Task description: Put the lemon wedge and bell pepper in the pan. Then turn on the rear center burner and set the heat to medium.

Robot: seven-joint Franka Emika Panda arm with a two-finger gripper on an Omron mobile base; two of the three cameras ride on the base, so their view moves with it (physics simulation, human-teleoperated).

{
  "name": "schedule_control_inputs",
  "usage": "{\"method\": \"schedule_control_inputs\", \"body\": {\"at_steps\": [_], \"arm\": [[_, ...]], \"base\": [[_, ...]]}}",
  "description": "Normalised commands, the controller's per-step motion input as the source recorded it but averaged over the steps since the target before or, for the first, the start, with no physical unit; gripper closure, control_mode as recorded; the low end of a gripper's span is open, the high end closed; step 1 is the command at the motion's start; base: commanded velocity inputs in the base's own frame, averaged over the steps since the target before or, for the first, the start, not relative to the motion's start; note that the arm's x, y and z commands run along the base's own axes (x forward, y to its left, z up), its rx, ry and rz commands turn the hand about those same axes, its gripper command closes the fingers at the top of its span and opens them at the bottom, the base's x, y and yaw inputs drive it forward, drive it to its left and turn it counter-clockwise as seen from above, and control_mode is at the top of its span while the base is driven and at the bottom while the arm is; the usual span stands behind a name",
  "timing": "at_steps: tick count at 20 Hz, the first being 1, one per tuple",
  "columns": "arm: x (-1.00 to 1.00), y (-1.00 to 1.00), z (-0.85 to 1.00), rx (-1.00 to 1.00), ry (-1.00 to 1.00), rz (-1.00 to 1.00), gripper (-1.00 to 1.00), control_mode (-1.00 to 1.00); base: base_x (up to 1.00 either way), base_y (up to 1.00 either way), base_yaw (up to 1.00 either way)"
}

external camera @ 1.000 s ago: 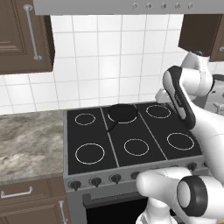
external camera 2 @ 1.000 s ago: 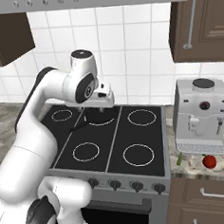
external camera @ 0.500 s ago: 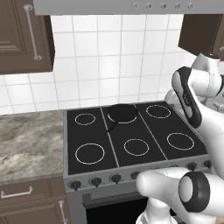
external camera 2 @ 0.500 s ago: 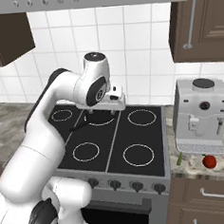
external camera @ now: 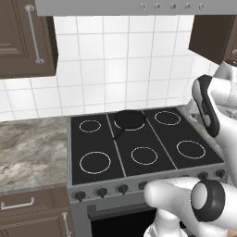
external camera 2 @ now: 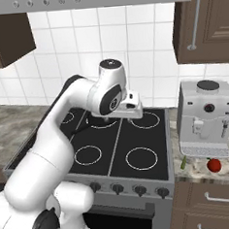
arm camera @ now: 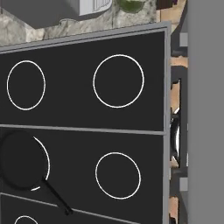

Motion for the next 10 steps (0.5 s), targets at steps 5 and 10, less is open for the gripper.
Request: {"method": "schedule_control_inputs", "body": {"at_steps": [5,10], "arm": [[-0.10,-0.46,-0.12,-0.01,0.00,-0.05,-1.00,-1.00],[-0.10,-0.45,-0.12,0.00,0.00,-0.04,-1.00,-1.00]], "base": [[0.00,0.00,0.00],[0.00,0.00,0.00]]}}
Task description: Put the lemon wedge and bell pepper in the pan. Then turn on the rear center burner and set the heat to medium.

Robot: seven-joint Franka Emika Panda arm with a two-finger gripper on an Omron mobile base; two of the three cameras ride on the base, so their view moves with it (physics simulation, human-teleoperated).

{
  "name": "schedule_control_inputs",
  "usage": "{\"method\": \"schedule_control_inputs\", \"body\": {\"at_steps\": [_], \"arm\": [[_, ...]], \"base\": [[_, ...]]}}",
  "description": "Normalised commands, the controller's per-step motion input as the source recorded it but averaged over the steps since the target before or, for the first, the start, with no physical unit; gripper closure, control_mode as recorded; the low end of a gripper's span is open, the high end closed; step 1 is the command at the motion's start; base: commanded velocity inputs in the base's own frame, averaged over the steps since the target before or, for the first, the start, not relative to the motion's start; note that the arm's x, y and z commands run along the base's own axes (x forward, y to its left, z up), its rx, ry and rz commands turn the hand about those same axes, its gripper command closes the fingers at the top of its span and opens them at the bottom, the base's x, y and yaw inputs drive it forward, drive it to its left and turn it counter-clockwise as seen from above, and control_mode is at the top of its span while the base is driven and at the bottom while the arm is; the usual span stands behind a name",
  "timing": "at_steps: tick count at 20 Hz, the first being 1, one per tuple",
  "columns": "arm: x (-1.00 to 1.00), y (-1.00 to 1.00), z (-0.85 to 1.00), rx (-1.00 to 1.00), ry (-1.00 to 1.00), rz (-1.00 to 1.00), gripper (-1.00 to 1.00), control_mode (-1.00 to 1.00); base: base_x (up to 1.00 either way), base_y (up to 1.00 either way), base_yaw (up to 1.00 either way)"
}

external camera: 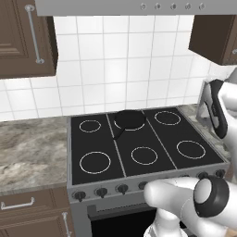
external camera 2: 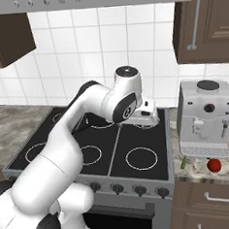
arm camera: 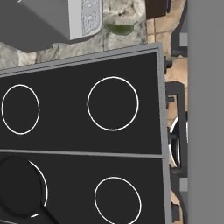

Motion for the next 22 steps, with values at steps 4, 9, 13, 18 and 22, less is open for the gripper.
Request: {"method": "schedule_control_inputs", "body": {"at_steps": [4,9,13,18,22], "arm": [[-0.08,-0.43,-0.09,0.00,0.00,-0.03,-1.00,-1.00],[-0.07,-0.44,-0.08,0.00,0.00,-0.03,-1.00,-1.00],[-0.07,-0.46,-0.09,0.00,0.00,-0.03,-1.00,-1.00],[-0.06,-0.46,-0.14,0.00,0.00,-0.04,-1.00,-1.00],[-0.06,-0.45,-0.19,0.00,0.00,-0.04,-1.00,-1.00]], "base": [[0.00,0.00,0.00],[0.00,0.00,0.00],[0.00,0.00,0.00],[0.00,0.00,0.00],[0.00,0.00,0.00]]}}
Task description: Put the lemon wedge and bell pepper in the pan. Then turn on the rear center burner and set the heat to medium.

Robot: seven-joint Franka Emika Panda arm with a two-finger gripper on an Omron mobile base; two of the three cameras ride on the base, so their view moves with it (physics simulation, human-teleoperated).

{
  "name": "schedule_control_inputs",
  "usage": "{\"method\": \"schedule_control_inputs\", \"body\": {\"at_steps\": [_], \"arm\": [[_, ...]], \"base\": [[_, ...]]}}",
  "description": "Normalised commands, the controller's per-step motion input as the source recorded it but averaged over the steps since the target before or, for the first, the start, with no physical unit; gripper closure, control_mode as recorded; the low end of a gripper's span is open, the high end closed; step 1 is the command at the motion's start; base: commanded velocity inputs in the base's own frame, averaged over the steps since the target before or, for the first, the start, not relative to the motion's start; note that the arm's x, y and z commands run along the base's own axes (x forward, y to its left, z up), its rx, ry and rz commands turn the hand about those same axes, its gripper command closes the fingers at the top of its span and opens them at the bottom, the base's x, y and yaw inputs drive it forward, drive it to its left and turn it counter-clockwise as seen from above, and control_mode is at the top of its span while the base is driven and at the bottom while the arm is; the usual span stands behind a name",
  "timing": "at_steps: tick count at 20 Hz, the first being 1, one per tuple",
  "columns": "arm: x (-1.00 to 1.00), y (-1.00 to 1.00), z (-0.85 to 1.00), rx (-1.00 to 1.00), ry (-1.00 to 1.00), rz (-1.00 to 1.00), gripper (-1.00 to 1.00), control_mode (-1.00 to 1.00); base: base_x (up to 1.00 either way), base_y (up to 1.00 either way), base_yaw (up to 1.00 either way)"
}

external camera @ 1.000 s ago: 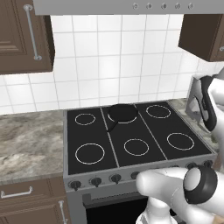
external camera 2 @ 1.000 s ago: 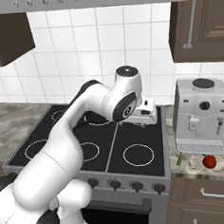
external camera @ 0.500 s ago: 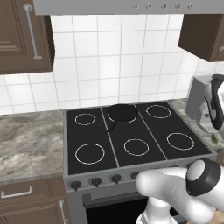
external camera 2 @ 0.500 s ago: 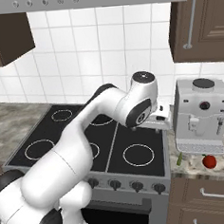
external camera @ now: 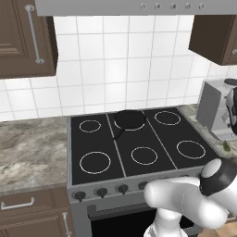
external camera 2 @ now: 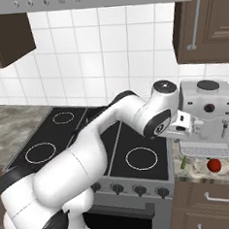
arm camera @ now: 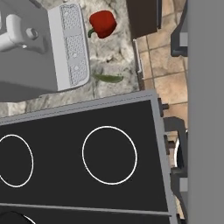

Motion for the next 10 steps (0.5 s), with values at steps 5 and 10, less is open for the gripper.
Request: {"method": "schedule_control_inputs", "body": {"at_steps": [5,10], "arm": [[-0.03,-0.36,-0.20,0.00,0.00,-0.06,-1.00,-1.00],[0.00,-0.18,-0.22,0.00,0.00,-0.06,-1.00,-1.00]], "base": [[0.00,0.00,0.00],[0.00,0.00,0.00]]}}
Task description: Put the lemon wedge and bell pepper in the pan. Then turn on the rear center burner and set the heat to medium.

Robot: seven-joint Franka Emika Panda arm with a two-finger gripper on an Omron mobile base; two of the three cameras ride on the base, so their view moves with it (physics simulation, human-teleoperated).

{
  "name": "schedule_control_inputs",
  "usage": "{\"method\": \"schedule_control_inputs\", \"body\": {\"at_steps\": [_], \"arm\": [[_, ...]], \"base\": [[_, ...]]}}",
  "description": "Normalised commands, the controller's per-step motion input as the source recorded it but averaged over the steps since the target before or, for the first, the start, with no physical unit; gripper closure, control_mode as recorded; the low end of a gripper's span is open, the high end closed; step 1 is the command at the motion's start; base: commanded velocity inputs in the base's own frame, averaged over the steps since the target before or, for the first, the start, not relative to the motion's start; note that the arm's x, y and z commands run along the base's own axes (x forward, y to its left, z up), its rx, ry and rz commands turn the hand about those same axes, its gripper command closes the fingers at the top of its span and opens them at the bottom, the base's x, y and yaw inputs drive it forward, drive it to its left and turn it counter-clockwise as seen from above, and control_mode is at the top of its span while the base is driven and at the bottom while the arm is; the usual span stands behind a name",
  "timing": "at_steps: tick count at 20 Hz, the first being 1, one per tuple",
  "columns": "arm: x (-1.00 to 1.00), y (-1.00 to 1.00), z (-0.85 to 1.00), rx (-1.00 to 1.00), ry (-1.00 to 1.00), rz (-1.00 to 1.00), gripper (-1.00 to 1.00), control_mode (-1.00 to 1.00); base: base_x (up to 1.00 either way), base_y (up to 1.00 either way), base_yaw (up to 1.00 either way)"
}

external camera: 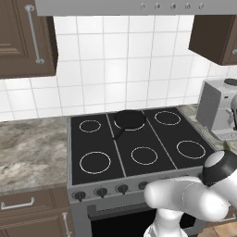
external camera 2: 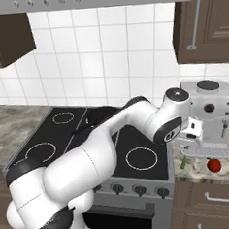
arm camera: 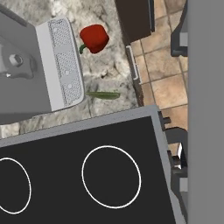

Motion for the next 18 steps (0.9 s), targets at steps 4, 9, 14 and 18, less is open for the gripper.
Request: {"method": "schedule_control_inputs", "body": {"at_steps": [4,9,14,18], "arm": [[0.00,-0.03,-0.23,0.00,0.00,-0.04,-1.00,-1.00],[0.00,0.00,-0.22,0.00,0.00,-0.01,-1.00,-1.00],[0.00,0.00,-0.23,0.00,0.00,-0.01,-1.00,-1.00],[0.00,0.00,-0.20,-0.02,0.00,-0.02,-1.00,-1.00]], "base": [[0.00,0.00,0.00],[0.00,0.00,0.00],[0.00,0.00,0.00],[0.00,0.00,0.00]]}}
